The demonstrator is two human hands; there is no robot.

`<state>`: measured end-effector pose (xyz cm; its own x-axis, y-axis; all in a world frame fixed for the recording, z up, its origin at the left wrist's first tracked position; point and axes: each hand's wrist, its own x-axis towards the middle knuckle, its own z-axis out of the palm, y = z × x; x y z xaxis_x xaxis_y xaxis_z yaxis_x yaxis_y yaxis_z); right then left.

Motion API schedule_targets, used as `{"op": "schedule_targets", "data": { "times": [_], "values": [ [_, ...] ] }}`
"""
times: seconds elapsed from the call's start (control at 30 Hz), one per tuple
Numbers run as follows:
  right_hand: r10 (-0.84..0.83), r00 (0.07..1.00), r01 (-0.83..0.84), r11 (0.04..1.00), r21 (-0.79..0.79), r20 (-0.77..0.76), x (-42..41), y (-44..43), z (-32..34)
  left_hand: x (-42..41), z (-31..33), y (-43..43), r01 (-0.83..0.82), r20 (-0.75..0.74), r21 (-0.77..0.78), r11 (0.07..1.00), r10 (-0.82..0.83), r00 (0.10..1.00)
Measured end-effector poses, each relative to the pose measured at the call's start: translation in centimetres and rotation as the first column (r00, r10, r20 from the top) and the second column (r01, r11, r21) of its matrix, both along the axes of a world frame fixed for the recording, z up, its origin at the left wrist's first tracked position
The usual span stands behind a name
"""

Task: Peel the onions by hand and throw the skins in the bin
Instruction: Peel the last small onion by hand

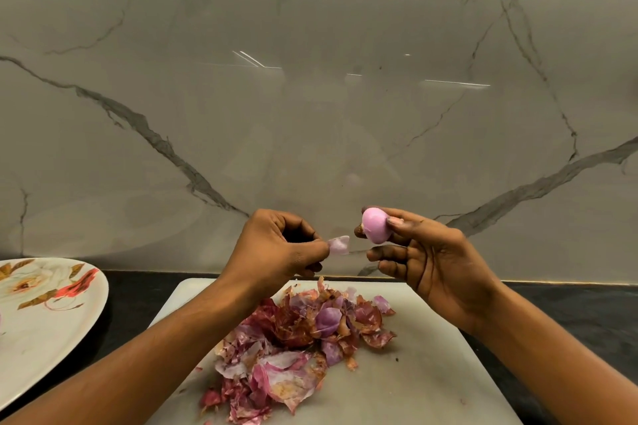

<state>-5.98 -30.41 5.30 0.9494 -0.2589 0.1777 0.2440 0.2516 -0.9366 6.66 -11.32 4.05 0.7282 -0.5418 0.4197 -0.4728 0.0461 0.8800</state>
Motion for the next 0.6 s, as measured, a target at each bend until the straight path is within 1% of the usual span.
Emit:
{"op": "schedule_targets", "data": {
  "times": [0.17,0.27,0.4,0.6],
  "values": [
    [0.025,0.999,-0.025,1.000,0.006,-0.029,0.0,0.1,0.0,0.4,-0.4,-0.1,0.038,0.027,0.056,0.998,-0.039,0.999],
    [0.019,0.998,-0.020,1.000,-0.016,-0.056,0.1,0.1,-0.1,0.1,-0.4,-0.1,0.074,0.031,0.031,0.997,-0.075,0.997],
    [0.017,0.995,-0.026,0.995,-0.094,-0.096,0.3,0.2,-0.4,-0.5,-0.1,-0.2,0.133,0.006,-0.014,0.991,-0.133,0.991],
    [0.027,0.994,-0.043,0.988,-0.146,-0.110,0.2,0.3,-0.3,-0.6,0.0,-0.2,0.153,-0.008,-0.019,0.988,-0.153,0.988]
  ]
}}
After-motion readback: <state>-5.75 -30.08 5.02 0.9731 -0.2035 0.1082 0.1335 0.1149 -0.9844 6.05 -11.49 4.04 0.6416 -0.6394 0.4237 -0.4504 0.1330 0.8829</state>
